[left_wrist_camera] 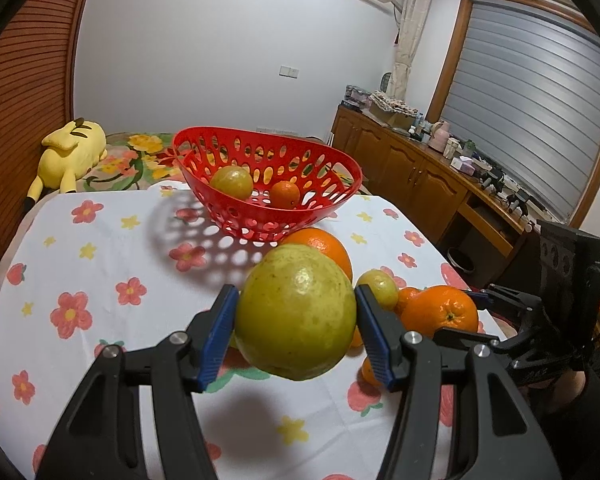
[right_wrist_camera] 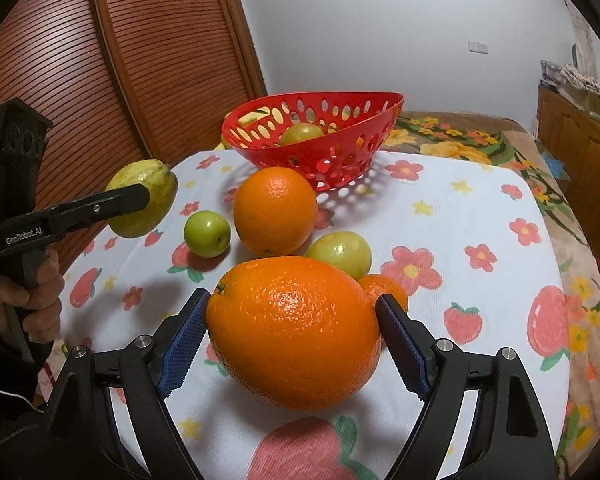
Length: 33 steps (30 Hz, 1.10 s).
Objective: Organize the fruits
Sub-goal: 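Carry both held fruits over the red basket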
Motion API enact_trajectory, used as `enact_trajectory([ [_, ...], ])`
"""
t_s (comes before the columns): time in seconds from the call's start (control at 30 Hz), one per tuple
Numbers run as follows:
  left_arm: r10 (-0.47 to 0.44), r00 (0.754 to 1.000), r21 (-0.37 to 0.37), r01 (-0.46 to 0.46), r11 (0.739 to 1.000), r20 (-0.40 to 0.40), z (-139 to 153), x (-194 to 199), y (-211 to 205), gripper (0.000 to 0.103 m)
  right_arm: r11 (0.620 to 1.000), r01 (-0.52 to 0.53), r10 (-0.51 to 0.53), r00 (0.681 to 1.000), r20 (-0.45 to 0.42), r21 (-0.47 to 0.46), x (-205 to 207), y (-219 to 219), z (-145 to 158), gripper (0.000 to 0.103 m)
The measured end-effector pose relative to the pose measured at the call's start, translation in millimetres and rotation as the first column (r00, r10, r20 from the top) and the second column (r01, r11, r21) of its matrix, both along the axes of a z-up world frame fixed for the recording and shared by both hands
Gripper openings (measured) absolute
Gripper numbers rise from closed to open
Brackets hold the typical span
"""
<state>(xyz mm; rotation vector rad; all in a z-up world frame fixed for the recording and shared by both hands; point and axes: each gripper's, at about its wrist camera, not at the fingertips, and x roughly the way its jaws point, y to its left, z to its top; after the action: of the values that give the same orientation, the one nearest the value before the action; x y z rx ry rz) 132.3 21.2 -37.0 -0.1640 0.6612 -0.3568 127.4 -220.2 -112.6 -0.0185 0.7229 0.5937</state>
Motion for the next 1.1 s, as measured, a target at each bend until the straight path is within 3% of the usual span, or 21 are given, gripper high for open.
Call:
enact_trajectory([
  [0.57,-0.010,1.000,0.002,0.009,1.000,0.008,6,11,-3,0.058,0.988,-0.026,0.027,1.000,-0.005,0.151,22,-11,33,0.085],
  [0.83,-0.007,1.000,-0.017,0.007,1.000,0.031,26,45,-2,0.058,0.969,-0.069,0.061,0.997,0.040,0.237,60,-1,68,0.085],
  [1.1,0.007,0.999,-0.020,-0.006,1.000,0.038,42,88,3,0.058,0.966,-0.116,0.104,0.992,0.066,0.232,113,22,96,0.085],
])
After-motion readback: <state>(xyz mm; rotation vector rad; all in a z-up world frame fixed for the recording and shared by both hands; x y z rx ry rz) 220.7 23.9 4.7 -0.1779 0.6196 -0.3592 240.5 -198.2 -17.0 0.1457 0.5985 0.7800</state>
